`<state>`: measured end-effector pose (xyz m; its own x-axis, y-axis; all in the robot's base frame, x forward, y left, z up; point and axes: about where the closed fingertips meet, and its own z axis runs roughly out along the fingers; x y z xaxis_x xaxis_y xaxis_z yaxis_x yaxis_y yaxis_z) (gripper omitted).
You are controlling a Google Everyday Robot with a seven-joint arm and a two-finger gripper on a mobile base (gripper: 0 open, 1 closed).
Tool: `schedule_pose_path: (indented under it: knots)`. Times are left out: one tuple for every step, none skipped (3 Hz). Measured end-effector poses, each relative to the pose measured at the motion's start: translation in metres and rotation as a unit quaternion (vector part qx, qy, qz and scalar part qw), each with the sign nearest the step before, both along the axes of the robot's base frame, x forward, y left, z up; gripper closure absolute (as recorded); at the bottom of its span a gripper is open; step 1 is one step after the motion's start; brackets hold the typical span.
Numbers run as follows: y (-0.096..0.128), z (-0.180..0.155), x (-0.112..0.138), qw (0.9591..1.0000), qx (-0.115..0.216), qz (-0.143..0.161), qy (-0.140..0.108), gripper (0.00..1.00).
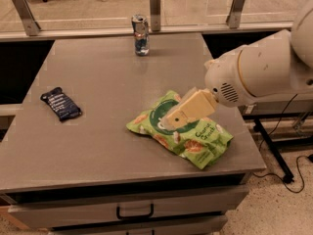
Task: Move rxbar blueberry near redbull can
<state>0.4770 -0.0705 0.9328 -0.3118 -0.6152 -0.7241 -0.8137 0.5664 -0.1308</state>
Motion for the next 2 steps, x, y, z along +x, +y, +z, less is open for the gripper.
schedule_pose_path:
  knots:
    - [0.0,0.0,0.0,1.0,0.0,0.0,0.0,0.0]
    - [0.019,-0.007,0.005,0.9992,0.037,0.007,-0.01,0.0]
